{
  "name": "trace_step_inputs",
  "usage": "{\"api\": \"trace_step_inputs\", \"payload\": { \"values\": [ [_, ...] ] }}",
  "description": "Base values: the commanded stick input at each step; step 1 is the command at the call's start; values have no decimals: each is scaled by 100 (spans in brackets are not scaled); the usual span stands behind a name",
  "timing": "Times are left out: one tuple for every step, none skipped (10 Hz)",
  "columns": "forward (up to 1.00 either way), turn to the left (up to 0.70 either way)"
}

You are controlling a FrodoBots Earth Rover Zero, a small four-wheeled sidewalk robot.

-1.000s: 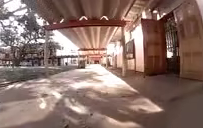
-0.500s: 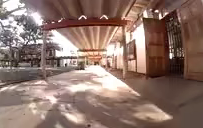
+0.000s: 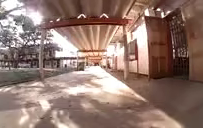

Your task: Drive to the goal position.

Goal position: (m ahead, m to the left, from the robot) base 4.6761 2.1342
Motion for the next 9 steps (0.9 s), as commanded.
{"api": "trace_step_inputs", "payload": {
  "values": [
    [50, 0],
    [50, 0],
    [50, 0],
    [50, 0],
    [50, 0],
    [50, 0],
    [50, 0],
    [50, 0],
    [50, 0]
  ]
}}
